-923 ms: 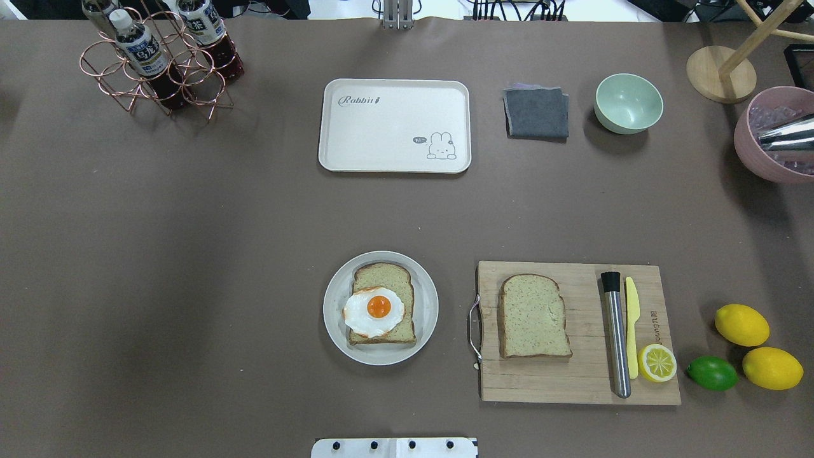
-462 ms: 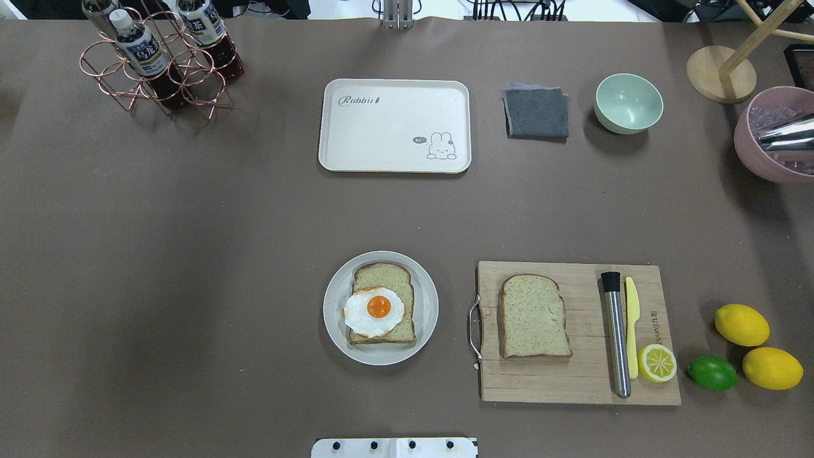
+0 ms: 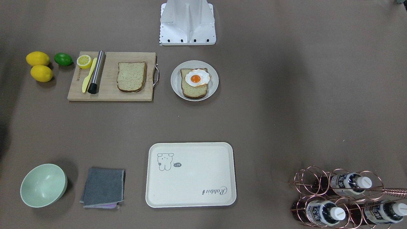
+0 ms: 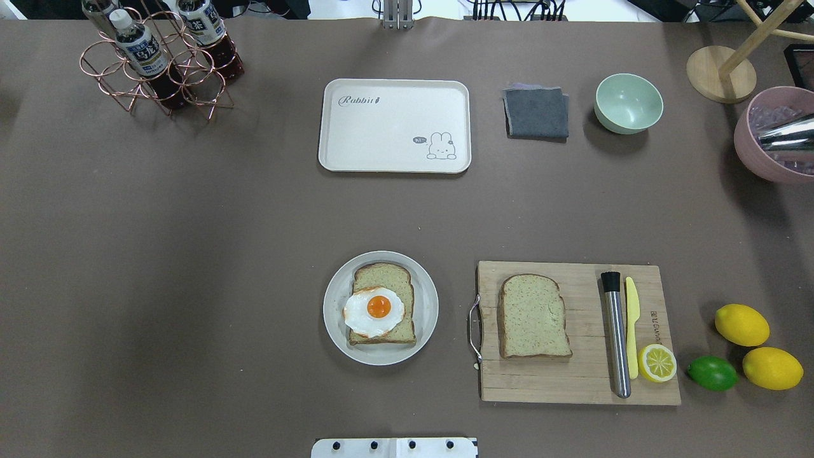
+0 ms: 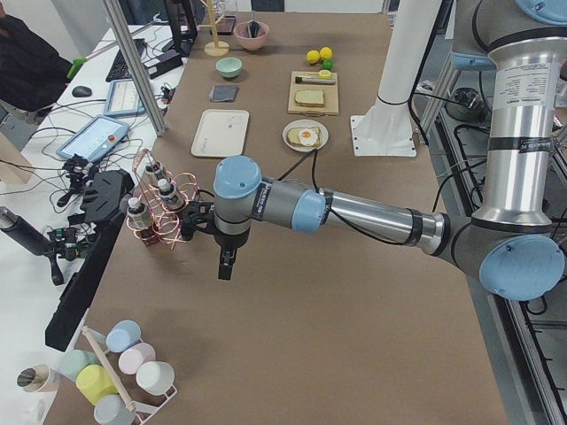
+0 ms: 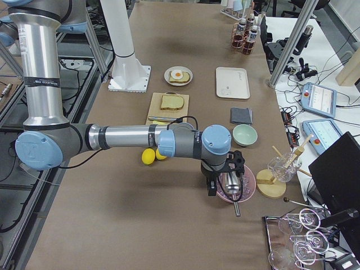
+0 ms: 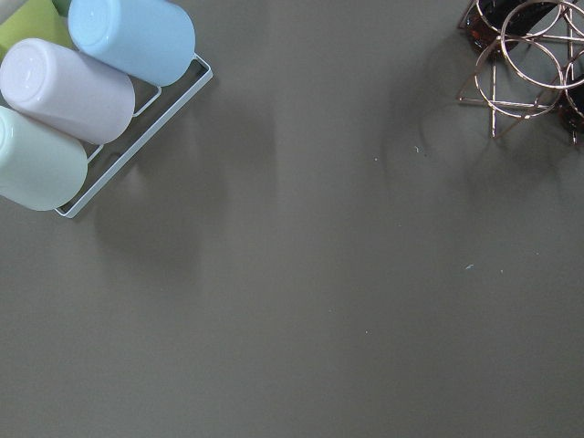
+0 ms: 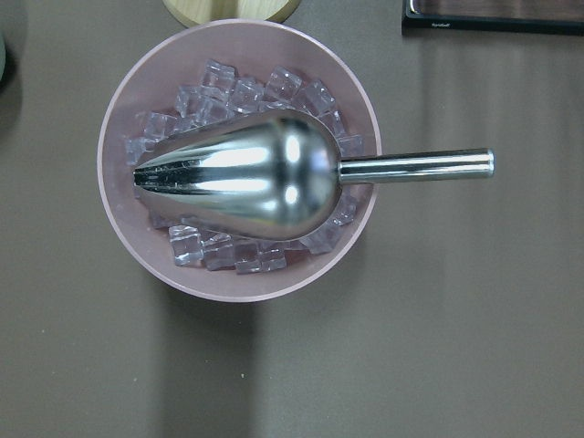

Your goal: Make sandwich and place on tray

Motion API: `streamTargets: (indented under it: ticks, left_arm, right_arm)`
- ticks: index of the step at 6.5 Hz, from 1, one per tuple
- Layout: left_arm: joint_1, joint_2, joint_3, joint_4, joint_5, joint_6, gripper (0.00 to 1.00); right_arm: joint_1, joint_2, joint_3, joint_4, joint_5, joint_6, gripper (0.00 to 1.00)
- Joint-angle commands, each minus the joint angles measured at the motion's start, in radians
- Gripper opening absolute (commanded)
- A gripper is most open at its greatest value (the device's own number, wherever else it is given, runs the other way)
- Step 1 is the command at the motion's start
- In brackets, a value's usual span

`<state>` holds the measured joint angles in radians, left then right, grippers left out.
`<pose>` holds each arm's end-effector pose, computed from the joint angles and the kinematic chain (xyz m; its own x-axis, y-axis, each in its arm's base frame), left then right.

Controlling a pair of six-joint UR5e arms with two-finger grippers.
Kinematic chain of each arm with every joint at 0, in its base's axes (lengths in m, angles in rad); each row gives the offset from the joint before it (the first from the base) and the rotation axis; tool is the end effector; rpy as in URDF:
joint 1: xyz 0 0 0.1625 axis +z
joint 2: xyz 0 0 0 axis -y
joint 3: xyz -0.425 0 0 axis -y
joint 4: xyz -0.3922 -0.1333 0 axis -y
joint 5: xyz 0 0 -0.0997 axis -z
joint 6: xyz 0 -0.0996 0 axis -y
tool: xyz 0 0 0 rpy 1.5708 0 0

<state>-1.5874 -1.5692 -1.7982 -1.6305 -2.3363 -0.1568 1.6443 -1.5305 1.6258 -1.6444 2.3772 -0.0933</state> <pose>-0.0725 -0.4963 0.5405 0.7128 0.0311 -0.7007 0.1288 0.9762 0.1744 0.0986 -0.5028 0.6166 0.6952 -0.0578 0.7165 -0.0087 0.9960 0.0888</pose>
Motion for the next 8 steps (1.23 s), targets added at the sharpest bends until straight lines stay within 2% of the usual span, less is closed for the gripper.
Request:
streamTargets:
  ticks: [1, 2, 3, 4, 5, 8]
  left_arm:
    - [0.053, -0.006, -0.038, -0.002, -0.001, -0.038, 0.98]
    - [0.110, -0.029, -0.055, -0.040, -0.001, -0.146, 0.98]
    - [0.207, -0.029, -0.059, -0.163, 0.006, -0.285, 0.98]
    - [0.283, -0.028, -0.059, -0.283, 0.011, -0.428, 0.98]
    - [0.332, -0.038, -0.063, -0.336, 0.011, -0.520, 0.98]
    - [0.443, -0.147, -0.058, -0.364, 0.038, -0.729, 0.98]
  right_arm:
    - [-0.017, 0.026, 0.000, -0.002, 0.004, 0.003, 1.00]
    - [-0.018, 0.030, 0.002, 0.000, 0.055, 0.001, 1.00]
    - [-0.021, 0.039, 0.009, 0.000, 0.088, 0.000, 1.00]
    - [-0.050, 0.058, 0.017, 0.000, 0.091, 0.001, 1.00]
    - [-0.084, 0.067, 0.057, 0.000, 0.093, 0.038, 1.00]
    - [-0.268, 0.069, 0.236, 0.002, 0.079, 0.362, 1.00]
